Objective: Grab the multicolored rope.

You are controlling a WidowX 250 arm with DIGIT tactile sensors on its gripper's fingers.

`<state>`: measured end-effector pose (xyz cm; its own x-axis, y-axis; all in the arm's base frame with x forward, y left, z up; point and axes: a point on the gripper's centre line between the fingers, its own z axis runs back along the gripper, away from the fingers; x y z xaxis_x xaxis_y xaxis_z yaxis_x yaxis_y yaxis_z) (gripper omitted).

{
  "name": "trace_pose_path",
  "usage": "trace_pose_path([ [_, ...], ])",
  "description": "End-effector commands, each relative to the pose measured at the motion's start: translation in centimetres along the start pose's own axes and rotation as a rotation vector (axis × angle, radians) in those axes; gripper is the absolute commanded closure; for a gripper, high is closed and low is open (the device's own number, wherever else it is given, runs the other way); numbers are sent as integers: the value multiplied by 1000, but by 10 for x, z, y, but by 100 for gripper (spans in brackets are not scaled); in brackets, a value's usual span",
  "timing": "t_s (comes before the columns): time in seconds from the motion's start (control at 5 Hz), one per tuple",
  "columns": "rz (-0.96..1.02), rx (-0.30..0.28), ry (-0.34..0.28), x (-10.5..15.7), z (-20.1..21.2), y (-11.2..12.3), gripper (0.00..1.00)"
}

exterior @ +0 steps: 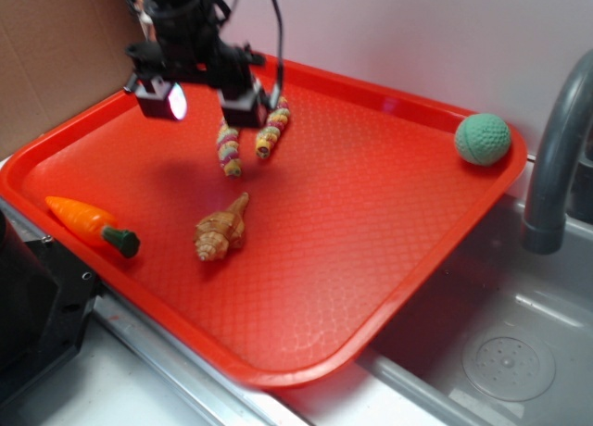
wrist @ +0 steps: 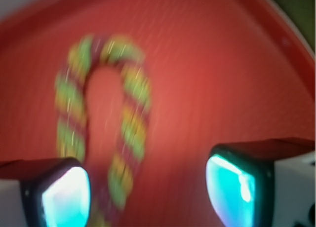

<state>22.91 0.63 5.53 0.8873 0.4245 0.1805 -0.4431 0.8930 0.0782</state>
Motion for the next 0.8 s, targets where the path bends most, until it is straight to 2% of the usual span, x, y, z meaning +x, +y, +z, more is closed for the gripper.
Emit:
trace_pose_path([
  [0.0,-50,-1,14,-8,-9,3,0],
  [0.4,-22,-26,66,7,-45,2,0],
  [0.6,4,4,76,-1,-41,0,100],
])
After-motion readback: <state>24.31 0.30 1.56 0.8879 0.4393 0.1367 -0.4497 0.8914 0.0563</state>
